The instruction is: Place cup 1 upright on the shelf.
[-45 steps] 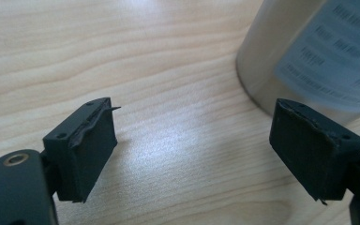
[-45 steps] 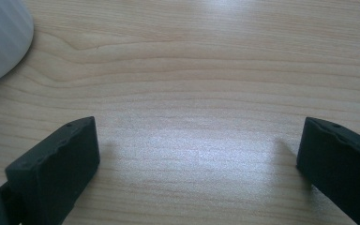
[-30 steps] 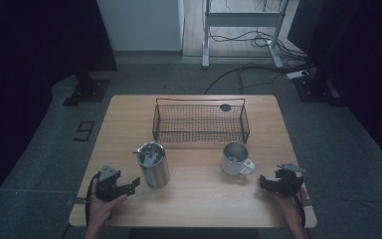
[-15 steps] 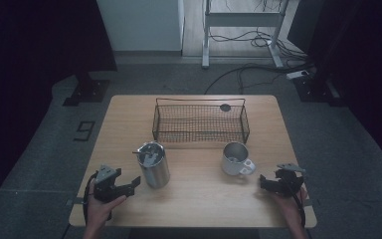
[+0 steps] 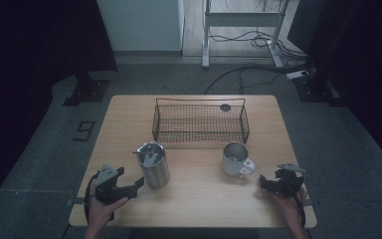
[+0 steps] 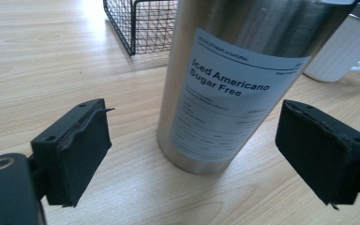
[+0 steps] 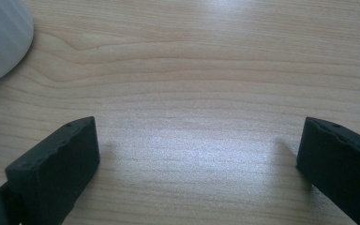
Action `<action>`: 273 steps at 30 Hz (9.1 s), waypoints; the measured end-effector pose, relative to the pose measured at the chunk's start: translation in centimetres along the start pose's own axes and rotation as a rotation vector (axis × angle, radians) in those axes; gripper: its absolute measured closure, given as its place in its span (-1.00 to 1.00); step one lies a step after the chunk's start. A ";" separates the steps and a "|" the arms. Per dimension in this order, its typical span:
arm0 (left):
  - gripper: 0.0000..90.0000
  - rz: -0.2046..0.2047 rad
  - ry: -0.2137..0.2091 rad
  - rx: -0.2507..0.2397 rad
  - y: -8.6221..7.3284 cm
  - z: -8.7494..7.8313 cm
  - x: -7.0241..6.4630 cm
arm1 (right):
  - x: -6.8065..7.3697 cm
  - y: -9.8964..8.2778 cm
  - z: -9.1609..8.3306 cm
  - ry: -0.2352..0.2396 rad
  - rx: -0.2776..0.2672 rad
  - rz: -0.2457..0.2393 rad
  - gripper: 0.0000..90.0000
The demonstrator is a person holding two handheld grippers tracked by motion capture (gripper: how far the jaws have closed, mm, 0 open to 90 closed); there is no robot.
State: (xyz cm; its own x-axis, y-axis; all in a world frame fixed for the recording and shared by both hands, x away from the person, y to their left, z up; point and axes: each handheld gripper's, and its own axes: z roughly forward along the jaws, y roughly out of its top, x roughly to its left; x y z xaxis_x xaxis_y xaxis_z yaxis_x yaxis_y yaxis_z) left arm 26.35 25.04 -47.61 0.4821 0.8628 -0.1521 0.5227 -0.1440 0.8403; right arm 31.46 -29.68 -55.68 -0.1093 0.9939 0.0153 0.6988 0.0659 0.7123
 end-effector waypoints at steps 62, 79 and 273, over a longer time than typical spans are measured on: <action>-0.96 0.091 0.059 0.006 2.1 7.6 -3.1 | 0.0 0.0 0.0 0.001 -0.001 -0.002 -1.00; -0.92 0.116 0.062 -0.008 1.9 7.5 -3.4 | 0.0 0.0 0.0 0.003 -0.003 -0.003 -0.99; -0.91 0.114 0.128 -0.046 20.1 12.0 -1.6 | -0.1 0.0 -0.1 -0.013 -0.022 0.009 -0.85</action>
State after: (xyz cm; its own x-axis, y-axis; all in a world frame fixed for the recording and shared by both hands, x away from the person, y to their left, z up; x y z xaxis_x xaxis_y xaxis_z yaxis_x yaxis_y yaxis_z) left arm 44.55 14.88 -36.72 0.4416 0.8971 0.0110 0.4354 -0.2250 0.8717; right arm 31.37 -29.75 -55.61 -0.0939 0.9955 0.0126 0.6838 0.0553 0.7276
